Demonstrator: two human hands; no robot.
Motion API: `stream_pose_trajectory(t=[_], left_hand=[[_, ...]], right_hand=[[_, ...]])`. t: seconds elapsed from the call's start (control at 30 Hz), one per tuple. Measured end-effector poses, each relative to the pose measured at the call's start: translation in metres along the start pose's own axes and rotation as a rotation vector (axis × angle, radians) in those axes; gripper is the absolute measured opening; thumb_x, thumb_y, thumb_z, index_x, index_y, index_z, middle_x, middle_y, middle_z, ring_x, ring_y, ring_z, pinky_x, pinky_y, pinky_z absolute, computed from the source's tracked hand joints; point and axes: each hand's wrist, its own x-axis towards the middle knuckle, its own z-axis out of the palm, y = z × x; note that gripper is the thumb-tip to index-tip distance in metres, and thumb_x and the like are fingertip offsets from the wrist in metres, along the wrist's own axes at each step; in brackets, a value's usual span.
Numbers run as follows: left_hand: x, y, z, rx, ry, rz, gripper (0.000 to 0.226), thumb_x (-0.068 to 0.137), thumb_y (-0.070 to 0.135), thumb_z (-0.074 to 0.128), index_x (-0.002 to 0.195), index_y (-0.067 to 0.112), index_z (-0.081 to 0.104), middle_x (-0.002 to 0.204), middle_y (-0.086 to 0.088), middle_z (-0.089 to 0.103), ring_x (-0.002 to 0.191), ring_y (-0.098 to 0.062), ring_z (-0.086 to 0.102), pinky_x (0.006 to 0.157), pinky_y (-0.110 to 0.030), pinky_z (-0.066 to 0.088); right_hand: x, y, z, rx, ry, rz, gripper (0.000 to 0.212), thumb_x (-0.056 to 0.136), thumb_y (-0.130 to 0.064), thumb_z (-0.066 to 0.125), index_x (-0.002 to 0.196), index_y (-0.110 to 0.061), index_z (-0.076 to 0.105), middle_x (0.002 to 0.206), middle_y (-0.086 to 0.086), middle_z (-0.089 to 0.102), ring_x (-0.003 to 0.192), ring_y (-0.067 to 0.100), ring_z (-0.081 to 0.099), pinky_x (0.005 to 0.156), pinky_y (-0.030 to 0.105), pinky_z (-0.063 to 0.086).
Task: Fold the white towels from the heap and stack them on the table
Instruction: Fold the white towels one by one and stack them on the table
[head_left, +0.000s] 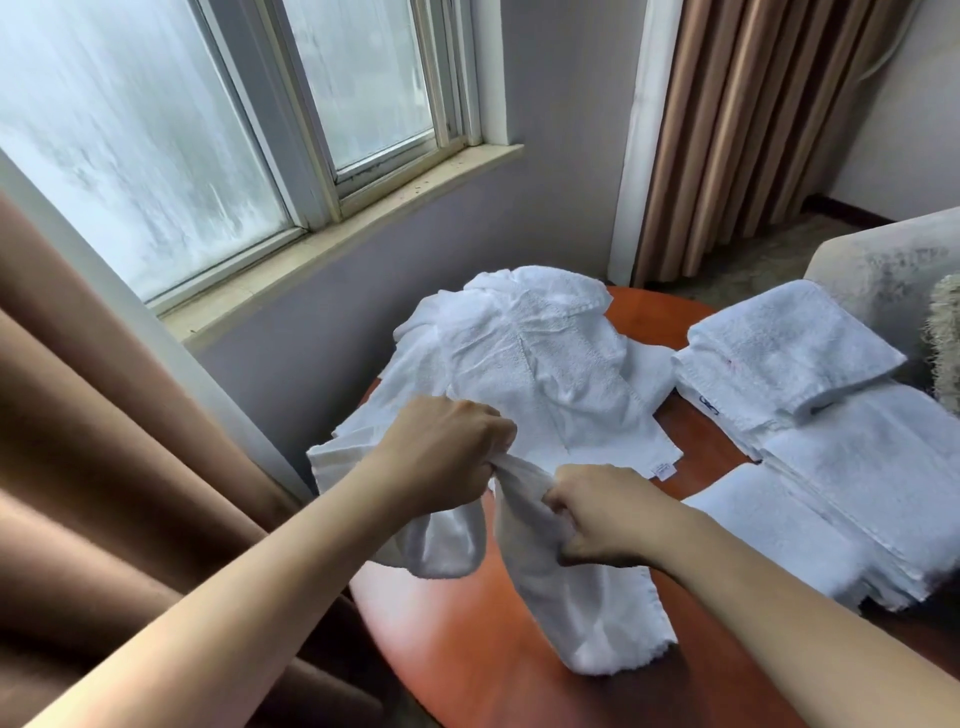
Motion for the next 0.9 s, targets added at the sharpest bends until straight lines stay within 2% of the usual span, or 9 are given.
stream_pose_trajectory(t=[0.07,0.13,0.23,0.33,0.47,0.57,0.63,0.7,0.9], left_hand=[[0.001,0.004,0.005,-0.019,0.020,0.038,0.009,0.082,0.017,0.050,0.079,0.026,0.048,0.088,0.001,0.060,0.076,-0.030,0.057,0.054,-0.031,0.022],[0.002,0.003,0.006,-0.045,0.055,0.043,0.011,0.081,0.015,0.050,0.077,0.025,0.047,0.085,0.001,0.060,0.073,-0.030,0.056,0.051,-0.030,0.019],[0.002,-0.007,0.002,-0.045,0.193,0.049,0.011,0.071,0.011,0.055,0.070,0.021,0.050,0.072,0.004,0.059,0.059,-0.027,0.055,0.045,-0.023,0.010],[0.002,-0.010,-0.007,-0.070,0.286,0.043,0.008,0.063,0.012,0.055,0.065,0.020,0.052,0.064,0.006,0.058,0.049,-0.024,0.043,0.044,-0.019,0.010],[0.007,-0.002,-0.018,-0.082,0.185,-0.025,0.008,0.077,0.012,0.054,0.079,0.019,0.058,0.083,0.002,0.063,0.065,-0.023,0.039,0.049,-0.028,0.023],[0.008,-0.008,-0.017,-0.038,0.126,-0.077,0.009,0.079,0.014,0.053,0.084,0.020,0.058,0.088,0.003,0.062,0.074,-0.026,0.050,0.053,-0.029,0.030],[0.005,-0.019,-0.010,-0.039,0.104,-0.109,0.006,0.079,0.016,0.053,0.081,0.022,0.054,0.085,0.006,0.059,0.080,-0.025,0.056,0.059,-0.029,0.035],[0.000,-0.028,-0.003,-0.051,0.099,-0.150,0.008,0.080,0.019,0.054,0.078,0.026,0.050,0.081,0.008,0.056,0.081,-0.025,0.056,0.060,-0.029,0.036],[-0.009,-0.049,0.011,-0.112,0.175,-0.200,0.004,0.076,0.020,0.060,0.076,0.022,0.057,0.082,0.005,0.064,0.076,-0.031,0.057,0.059,-0.029,0.032]], right_hand=[[0.004,0.001,-0.002,-0.087,-0.019,0.058,0.006,0.082,-0.027,0.061,0.078,-0.025,0.057,0.095,0.002,0.051,0.079,0.026,0.051,0.056,0.027,0.032],[0.008,0.008,0.004,-0.112,-0.045,0.109,0.020,0.085,-0.026,0.060,0.104,-0.025,0.065,0.106,0.003,0.054,0.092,0.028,0.057,0.068,0.028,0.036],[0.006,0.020,0.012,0.026,-0.058,0.141,0.024,0.082,-0.038,0.067,0.102,-0.023,0.067,0.101,0.000,0.052,0.099,0.027,0.058,0.075,0.030,0.040],[0.003,0.028,0.023,0.217,-0.027,0.144,0.042,0.077,-0.046,0.069,0.115,-0.032,0.063,0.107,-0.003,0.049,0.103,0.022,0.055,0.081,0.031,0.042],[0.009,0.020,0.044,0.305,0.106,0.140,0.022,0.079,-0.047,0.065,0.081,-0.026,0.057,0.092,-0.006,0.046,0.094,0.023,0.056,0.070,0.029,0.031],[0.008,0.024,0.047,0.403,0.207,0.219,0.020,0.083,-0.033,0.064,0.086,-0.014,0.063,0.090,0.000,0.058,0.090,0.024,0.058,0.065,0.031,0.037],[0.002,0.035,0.046,0.508,0.271,0.275,0.015,0.078,-0.028,0.069,0.069,-0.020,0.059,0.074,-0.005,0.058,0.078,0.020,0.056,0.062,0.030,0.038],[-0.001,0.044,0.044,0.567,0.333,0.325,0.029,0.075,-0.026,0.072,0.057,-0.029,0.049,0.060,-0.007,0.053,0.069,0.018,0.053,0.058,0.027,0.038],[-0.003,0.060,0.046,0.419,0.262,0.204,0.001,0.079,-0.023,0.067,0.078,-0.023,0.066,0.084,-0.005,0.064,0.085,0.020,0.059,0.070,0.029,0.041]])
